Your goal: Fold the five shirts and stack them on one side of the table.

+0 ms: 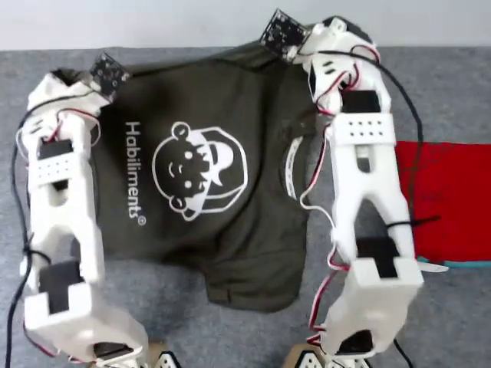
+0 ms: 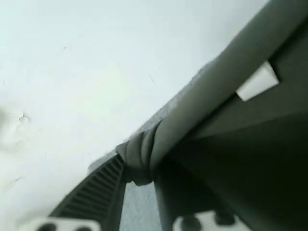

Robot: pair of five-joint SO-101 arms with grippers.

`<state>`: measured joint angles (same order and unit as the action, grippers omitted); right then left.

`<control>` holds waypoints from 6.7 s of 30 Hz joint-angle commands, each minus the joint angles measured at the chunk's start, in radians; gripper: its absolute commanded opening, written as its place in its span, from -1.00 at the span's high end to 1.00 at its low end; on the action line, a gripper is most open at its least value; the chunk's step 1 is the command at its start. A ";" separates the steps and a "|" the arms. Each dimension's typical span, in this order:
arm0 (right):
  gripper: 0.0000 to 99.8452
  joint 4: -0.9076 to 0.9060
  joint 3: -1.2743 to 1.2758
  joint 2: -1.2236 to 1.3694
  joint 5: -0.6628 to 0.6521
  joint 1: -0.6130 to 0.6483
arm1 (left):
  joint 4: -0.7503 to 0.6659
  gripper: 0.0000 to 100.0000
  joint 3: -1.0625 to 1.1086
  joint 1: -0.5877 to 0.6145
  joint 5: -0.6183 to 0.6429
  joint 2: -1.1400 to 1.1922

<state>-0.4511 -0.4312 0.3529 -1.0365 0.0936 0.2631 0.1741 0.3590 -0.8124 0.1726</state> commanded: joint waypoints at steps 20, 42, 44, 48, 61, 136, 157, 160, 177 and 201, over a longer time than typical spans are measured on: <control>0.98 -0.648 -0.359 0.104 0.014 0.018 | 0.669 0.99 -0.318 -0.021 0.006 0.143; 0.98 -1.348 -0.299 -0.160 0.103 0.110 | 1.306 0.99 -0.320 -0.012 -0.091 0.049; 0.98 -1.348 -0.196 -0.228 0.104 0.120 | 1.349 0.99 -0.326 0.003 -0.109 0.049; 0.98 -1.345 0.094 -0.421 0.106 0.145 | 1.361 0.99 -0.400 0.086 -0.114 0.052; 0.98 -1.265 0.789 -0.779 0.235 0.271 | 1.428 0.99 -0.403 0.169 -0.216 0.107; 0.98 -0.905 -0.120 0.315 0.583 0.082 | 1.399 0.99 -0.966 0.110 0.269 0.609; 0.98 -1.279 -0.176 -0.068 0.585 0.114 | 1.491 0.99 -0.700 -0.130 0.272 0.157; 0.98 -1.339 -0.176 -0.147 0.583 0.044 | 1.491 0.99 -0.564 -0.218 0.272 0.044; 0.98 -1.346 -0.153 -0.490 0.591 -0.489 | 1.428 0.76 0.005 -0.984 0.345 -0.278; 0.98 -1.342 0.290 -0.858 0.583 -0.507 | 1.100 0.65 0.168 -1.215 0.522 0.072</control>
<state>-1.7553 -0.1366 -0.4572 -0.4565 -0.4035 1.4032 0.3429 -0.8669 -0.3015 0.2186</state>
